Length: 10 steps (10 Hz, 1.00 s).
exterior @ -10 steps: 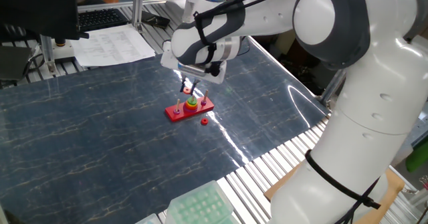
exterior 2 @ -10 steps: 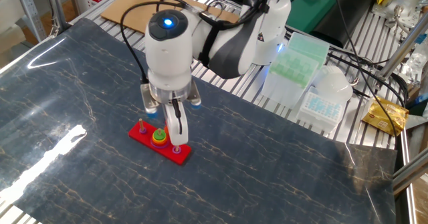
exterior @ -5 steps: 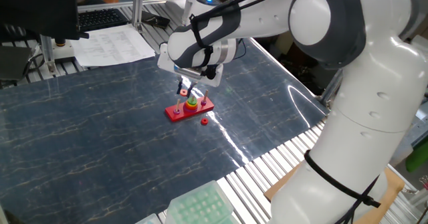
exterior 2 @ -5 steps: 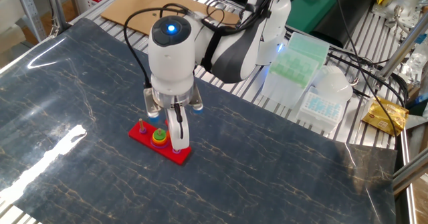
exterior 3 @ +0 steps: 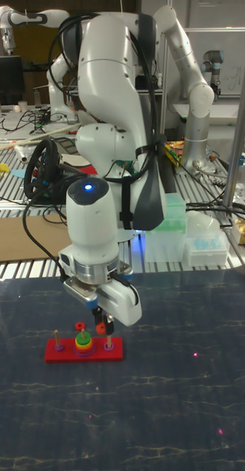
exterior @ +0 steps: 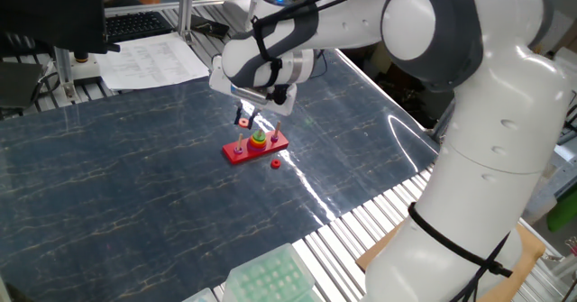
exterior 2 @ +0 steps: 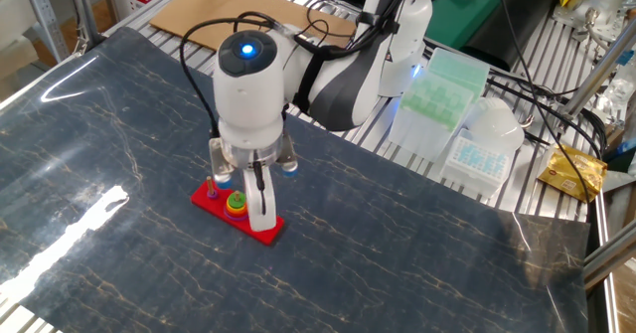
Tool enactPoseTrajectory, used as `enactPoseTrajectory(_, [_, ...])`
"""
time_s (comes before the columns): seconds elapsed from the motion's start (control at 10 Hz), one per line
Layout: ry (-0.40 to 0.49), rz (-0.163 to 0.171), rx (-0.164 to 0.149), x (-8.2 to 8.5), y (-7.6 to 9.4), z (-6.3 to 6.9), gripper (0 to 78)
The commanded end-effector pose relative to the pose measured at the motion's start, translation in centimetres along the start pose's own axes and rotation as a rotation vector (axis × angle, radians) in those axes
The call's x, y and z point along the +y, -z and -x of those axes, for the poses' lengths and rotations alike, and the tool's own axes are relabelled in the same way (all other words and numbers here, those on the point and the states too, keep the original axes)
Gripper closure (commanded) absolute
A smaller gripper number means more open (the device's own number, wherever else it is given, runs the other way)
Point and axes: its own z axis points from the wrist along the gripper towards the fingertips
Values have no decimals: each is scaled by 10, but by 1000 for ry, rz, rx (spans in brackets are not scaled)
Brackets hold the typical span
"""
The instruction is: Take out one Hanoi block and throw it aside
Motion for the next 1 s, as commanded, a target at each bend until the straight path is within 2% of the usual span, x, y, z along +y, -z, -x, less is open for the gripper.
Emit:
enactPoseTrajectory(0.1, [0, -11, 5, 27, 3, 26, 764])
enactPoseTrajectory(0.5, [78, -27, -27, 32, -26, 43, 764])
enactPoseTrajectory(0.7, [96, -42, -41, 33, -35, 45, 764])
enactPoseTrajectory(0.8, [104, -49, -68, 33, -47, 45, 764])
enactPoseTrajectory(1.0, [118, -44, -63, 33, -56, 45, 764])
